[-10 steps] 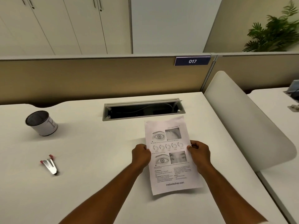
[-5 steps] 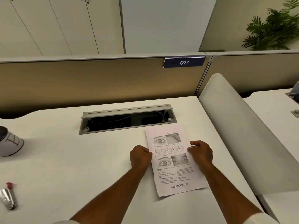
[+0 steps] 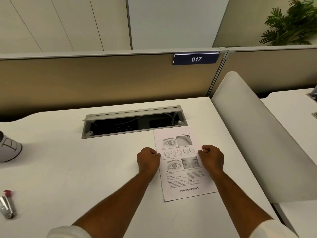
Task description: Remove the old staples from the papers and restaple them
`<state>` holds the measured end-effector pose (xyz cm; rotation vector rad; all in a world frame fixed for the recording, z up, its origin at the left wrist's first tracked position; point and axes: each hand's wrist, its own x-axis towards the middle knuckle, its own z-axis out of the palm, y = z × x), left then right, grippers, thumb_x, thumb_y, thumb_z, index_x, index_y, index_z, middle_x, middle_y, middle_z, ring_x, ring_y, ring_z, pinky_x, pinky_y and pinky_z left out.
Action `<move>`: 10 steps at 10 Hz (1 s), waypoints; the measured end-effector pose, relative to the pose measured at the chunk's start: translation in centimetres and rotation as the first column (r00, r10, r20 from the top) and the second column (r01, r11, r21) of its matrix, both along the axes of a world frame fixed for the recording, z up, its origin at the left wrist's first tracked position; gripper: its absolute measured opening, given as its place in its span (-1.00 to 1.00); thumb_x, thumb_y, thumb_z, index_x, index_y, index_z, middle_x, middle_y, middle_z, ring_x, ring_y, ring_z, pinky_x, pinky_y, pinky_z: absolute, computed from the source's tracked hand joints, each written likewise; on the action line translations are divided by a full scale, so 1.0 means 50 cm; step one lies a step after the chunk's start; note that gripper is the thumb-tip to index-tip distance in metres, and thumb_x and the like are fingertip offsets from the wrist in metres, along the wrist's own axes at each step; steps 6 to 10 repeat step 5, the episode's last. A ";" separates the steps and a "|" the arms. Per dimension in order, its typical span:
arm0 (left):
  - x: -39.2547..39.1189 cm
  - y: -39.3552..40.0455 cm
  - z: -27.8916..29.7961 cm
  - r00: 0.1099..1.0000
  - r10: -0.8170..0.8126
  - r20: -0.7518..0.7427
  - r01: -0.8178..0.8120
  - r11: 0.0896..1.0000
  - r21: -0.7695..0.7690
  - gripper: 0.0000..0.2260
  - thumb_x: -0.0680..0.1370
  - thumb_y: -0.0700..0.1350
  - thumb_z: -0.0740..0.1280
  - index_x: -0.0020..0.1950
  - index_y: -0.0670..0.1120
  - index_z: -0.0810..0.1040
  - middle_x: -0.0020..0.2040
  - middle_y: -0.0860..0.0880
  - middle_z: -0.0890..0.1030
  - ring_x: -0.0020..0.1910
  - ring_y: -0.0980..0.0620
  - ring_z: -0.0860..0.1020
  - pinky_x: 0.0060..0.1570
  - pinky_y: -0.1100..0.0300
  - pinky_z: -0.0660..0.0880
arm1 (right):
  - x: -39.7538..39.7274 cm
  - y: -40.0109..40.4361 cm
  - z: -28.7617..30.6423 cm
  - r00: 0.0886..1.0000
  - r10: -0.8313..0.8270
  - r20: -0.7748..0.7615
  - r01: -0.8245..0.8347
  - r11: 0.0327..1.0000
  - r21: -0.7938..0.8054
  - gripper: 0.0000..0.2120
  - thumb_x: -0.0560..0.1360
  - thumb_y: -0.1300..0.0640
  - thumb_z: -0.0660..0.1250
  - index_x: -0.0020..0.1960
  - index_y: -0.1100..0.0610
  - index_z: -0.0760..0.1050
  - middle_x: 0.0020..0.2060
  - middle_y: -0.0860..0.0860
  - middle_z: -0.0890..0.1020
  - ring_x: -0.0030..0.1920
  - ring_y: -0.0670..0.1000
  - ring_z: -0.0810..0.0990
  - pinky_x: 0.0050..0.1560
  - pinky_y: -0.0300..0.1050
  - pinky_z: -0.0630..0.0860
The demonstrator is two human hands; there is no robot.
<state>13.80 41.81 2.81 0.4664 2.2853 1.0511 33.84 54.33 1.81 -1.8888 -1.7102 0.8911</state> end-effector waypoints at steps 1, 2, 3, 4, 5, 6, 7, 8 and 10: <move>-0.005 0.001 -0.002 1.000 -0.008 0.003 0.008 1.000 -0.016 -0.91 0.50 -0.18 0.50 -0.04 -0.16 0.70 -0.07 -0.05 0.70 -0.09 -0.01 0.60 -0.08 0.20 0.46 | -0.004 -0.001 0.001 1.000 0.004 0.013 -0.004 1.000 0.001 -0.72 0.52 0.16 0.45 0.22 0.17 0.65 0.16 0.09 0.72 0.18 0.15 0.66 0.25 0.00 0.52; -0.006 -0.002 0.001 0.999 -0.037 0.008 0.037 0.999 -0.018 -0.94 0.51 -0.21 0.46 -0.05 -0.16 0.70 -0.10 -0.02 0.66 -0.08 0.00 0.58 -0.06 0.22 0.46 | -0.006 -0.001 0.003 0.999 0.017 0.036 -0.017 1.000 -0.008 -0.71 0.52 0.13 0.45 0.22 0.17 0.65 0.18 0.10 0.71 0.20 0.16 0.65 0.27 0.00 0.52; -0.008 -0.012 0.012 0.995 -0.103 0.006 0.103 0.995 -0.007 -0.93 0.52 -0.22 0.43 -0.06 -0.17 0.71 -0.14 0.01 0.62 -0.10 0.02 0.55 -0.09 0.22 0.42 | -0.009 -0.007 0.021 0.992 0.057 0.112 -0.053 0.998 -0.040 -0.63 0.51 0.04 0.45 0.27 0.17 0.62 0.21 0.14 0.67 0.22 0.19 0.63 0.28 0.04 0.54; -0.010 -0.038 0.020 0.986 -0.168 0.005 0.168 0.986 0.004 -0.80 0.54 -0.17 0.42 0.14 -0.18 0.68 0.05 -0.03 0.67 0.09 -0.03 0.60 0.06 0.19 0.49 | -0.013 -0.030 0.035 0.973 0.107 0.206 -0.103 0.994 -0.028 -0.52 0.52 -0.06 0.44 0.36 0.15 0.55 0.30 0.18 0.58 0.29 0.26 0.56 0.30 0.11 0.52; -0.014 -0.070 0.040 0.984 -0.178 0.007 0.178 0.984 -0.016 -0.74 0.56 -0.15 0.39 0.23 -0.17 0.63 0.20 -0.09 0.67 0.19 -0.08 0.61 0.10 0.20 0.48 | -0.027 -0.068 0.053 0.953 0.187 0.239 -0.187 0.982 -0.022 -0.49 0.53 -0.07 0.42 0.39 0.14 0.51 0.33 0.18 0.52 0.33 0.26 0.51 0.31 0.08 0.47; -0.014 -0.070 0.040 0.984 -0.178 0.007 0.178 0.984 -0.016 -0.74 0.56 -0.15 0.39 0.23 -0.17 0.63 0.20 -0.09 0.67 0.19 -0.08 0.61 0.10 0.20 0.48 | -0.027 -0.068 0.053 0.953 0.187 0.239 -0.187 0.982 -0.022 -0.49 0.53 -0.07 0.42 0.39 0.14 0.51 0.33 0.18 0.52 0.33 0.26 0.51 0.31 0.08 0.47; -0.014 -0.070 0.040 0.984 -0.178 0.007 0.178 0.984 -0.016 -0.74 0.56 -0.15 0.39 0.23 -0.17 0.63 0.20 -0.09 0.67 0.19 -0.08 0.61 0.10 0.20 0.48 | -0.027 -0.068 0.053 0.953 0.187 0.239 -0.187 0.982 -0.022 -0.49 0.53 -0.07 0.42 0.39 0.14 0.51 0.33 0.18 0.52 0.33 0.26 0.51 0.31 0.08 0.47; -0.014 -0.070 0.040 0.984 -0.178 0.007 0.178 0.984 -0.016 -0.74 0.56 -0.15 0.39 0.23 -0.17 0.63 0.20 -0.09 0.67 0.19 -0.08 0.61 0.10 0.20 0.48 | -0.027 -0.068 0.053 0.953 0.187 0.239 -0.187 0.982 -0.022 -0.49 0.53 -0.07 0.42 0.39 0.14 0.51 0.33 0.18 0.52 0.33 0.26 0.51 0.31 0.08 0.47; -0.014 -0.070 0.040 0.984 -0.178 0.007 0.178 0.984 -0.016 -0.74 0.56 -0.15 0.39 0.23 -0.17 0.63 0.20 -0.09 0.67 0.19 -0.08 0.61 0.10 0.20 0.48 | -0.027 -0.068 0.053 0.953 0.187 0.239 -0.187 0.982 -0.022 -0.49 0.53 -0.07 0.42 0.39 0.14 0.51 0.33 0.18 0.52 0.33 0.26 0.51 0.31 0.08 0.47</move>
